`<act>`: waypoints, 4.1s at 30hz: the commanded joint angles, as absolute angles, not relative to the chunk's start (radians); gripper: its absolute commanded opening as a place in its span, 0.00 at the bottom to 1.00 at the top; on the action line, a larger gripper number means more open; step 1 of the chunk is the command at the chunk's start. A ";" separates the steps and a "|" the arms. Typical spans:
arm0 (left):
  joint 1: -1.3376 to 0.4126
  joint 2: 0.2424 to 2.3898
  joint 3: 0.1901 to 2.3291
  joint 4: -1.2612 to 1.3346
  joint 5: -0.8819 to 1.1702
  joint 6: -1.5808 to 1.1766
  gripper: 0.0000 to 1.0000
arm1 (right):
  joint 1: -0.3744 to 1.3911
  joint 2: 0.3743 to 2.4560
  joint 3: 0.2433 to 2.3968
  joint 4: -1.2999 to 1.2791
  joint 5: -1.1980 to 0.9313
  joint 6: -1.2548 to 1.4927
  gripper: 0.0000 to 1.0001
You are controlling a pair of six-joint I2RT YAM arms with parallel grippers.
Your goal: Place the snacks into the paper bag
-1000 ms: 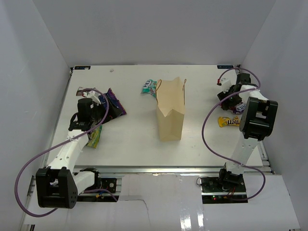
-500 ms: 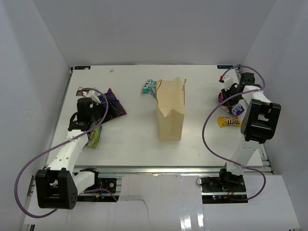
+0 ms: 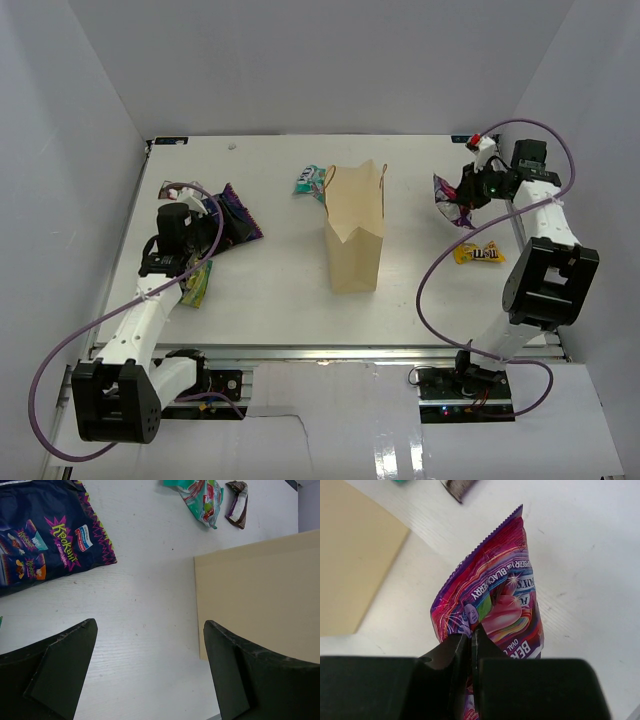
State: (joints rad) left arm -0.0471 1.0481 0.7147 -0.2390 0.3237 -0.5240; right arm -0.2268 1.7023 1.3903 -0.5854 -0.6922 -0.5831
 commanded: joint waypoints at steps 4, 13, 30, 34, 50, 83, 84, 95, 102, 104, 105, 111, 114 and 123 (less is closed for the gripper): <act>-0.046 0.996 0.753 -0.262 0.322 -0.518 0.98 | -0.225 1.525 1.420 -0.471 -0.959 -0.393 0.08; -0.046 0.999 0.779 -0.275 0.321 -0.518 0.98 | -0.109 1.411 1.664 -0.177 -1.023 0.044 0.08; -0.046 0.919 0.790 -0.330 0.285 -0.523 0.98 | 0.316 1.468 1.764 0.080 -0.701 0.548 0.08; -0.046 0.916 0.782 -0.331 0.282 -0.523 0.98 | 0.344 1.421 1.674 0.041 -0.664 0.520 0.08; -0.046 0.920 0.776 -0.330 0.288 -0.526 0.98 | 0.391 1.261 1.416 -0.126 -0.469 0.292 0.08; -0.043 1.066 0.865 -0.517 -0.054 -0.687 0.98 | 0.454 1.230 1.470 -0.201 -0.675 -0.184 0.78; -0.037 1.096 0.885 -0.534 -0.073 -0.702 0.98 | 0.446 1.212 1.470 -0.207 -0.664 -0.199 0.79; 0.115 1.590 1.273 -0.647 -0.025 -0.738 0.98 | 0.255 1.075 1.313 -0.247 -0.607 -0.259 0.92; 0.156 1.822 1.469 -0.811 0.067 -1.112 0.98 | 0.149 1.035 1.172 -0.245 -0.610 -0.252 0.93; 0.156 1.940 1.616 -0.898 0.055 -1.147 0.98 | 0.124 1.028 1.151 -0.241 -0.621 -0.255 0.93; 0.155 1.986 1.671 -1.004 0.046 -1.163 0.98 | 0.118 1.029 1.134 -0.241 -0.624 -0.255 0.93; 0.164 2.318 2.072 -1.403 -0.060 -1.236 0.92 | 0.084 1.031 1.086 -0.233 -0.652 -0.241 0.93; 0.166 2.348 2.025 -1.385 -0.017 -1.226 0.81 | 0.072 1.026 1.063 -0.232 -0.655 -0.239 0.93; 0.166 2.260 1.956 -1.269 0.052 -1.102 0.02 | 0.040 1.008 1.034 -0.232 -0.670 -0.227 0.92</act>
